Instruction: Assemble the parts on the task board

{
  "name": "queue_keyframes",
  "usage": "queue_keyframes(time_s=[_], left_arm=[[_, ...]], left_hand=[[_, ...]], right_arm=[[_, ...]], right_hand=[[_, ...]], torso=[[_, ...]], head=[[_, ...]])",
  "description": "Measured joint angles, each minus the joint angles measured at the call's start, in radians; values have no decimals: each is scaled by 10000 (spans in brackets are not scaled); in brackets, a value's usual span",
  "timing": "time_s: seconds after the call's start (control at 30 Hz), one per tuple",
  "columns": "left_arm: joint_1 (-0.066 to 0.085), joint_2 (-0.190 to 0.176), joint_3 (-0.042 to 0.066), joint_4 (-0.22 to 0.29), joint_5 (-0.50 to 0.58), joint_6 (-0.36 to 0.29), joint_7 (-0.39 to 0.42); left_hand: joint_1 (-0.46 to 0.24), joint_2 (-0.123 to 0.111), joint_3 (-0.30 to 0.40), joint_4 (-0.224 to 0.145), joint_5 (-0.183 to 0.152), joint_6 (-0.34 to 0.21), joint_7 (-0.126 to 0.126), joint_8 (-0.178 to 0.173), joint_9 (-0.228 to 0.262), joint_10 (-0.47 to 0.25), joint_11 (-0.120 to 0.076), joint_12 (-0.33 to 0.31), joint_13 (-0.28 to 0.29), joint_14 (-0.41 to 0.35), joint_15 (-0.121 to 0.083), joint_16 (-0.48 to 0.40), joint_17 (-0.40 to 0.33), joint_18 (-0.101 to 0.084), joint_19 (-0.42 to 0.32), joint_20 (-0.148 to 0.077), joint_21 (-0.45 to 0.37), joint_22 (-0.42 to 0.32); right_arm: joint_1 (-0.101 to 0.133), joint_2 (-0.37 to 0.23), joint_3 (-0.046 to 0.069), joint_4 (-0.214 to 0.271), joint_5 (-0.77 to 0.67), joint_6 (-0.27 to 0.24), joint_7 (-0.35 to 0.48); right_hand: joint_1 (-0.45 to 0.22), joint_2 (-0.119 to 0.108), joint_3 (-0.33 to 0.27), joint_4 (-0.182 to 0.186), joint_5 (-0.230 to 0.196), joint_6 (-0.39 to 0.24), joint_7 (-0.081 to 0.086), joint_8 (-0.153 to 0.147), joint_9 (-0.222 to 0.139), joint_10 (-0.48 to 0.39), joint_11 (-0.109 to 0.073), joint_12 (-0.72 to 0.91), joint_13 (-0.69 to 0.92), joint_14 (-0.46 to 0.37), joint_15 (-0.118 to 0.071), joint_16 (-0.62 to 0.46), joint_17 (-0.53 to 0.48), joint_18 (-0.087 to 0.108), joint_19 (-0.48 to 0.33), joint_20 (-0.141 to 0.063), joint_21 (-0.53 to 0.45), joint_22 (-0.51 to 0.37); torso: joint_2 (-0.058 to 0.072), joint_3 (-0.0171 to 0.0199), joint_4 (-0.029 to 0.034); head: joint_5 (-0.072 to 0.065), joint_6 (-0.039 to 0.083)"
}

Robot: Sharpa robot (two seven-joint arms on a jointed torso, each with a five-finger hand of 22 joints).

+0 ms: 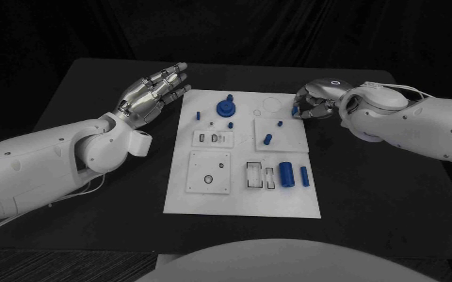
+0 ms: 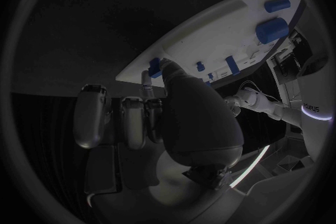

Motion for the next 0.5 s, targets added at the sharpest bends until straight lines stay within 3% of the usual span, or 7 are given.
queue_keyframes(time_s=[0.17, 0.5], left_arm=[[-5, 0, 1, -3, 0, 3, -5], [-10, -36, 1, 2, 0, 6, -17]], left_hand=[[0, 0, 0, 0, 0, 0, 0, 0, 0, 0, 0, 0, 0, 0, 0, 0, 1, 0, 0, 0, 0, 0], [0, 0, -1, 0, 0, 0, 0, 0, 0, 0, 0, 0, 0, 0, 0, 0, -4, 0, 0, 0, 0, -2]], right_arm=[[-5, 3, 0, 0, 0, -15, 4], [-9, -24, 0, 106, 1, -199, 9]], right_hand=[[22, 57, 22, -79, 67, 128, -57, 179, 128, -1, -70, 0, 0, -10, -9, 0, 0, 0, 0, 0, 0, 0], [10, 118, 22, -79, 76, 133, -65, 240, 192, -1, -70, 0, 0, 27, -46, 0, 0, 0, 0, 0, 0, -2]], torso=[[3, 2, -2], [5, 6, -5]], head=[[-3, 0], [36, 0]])
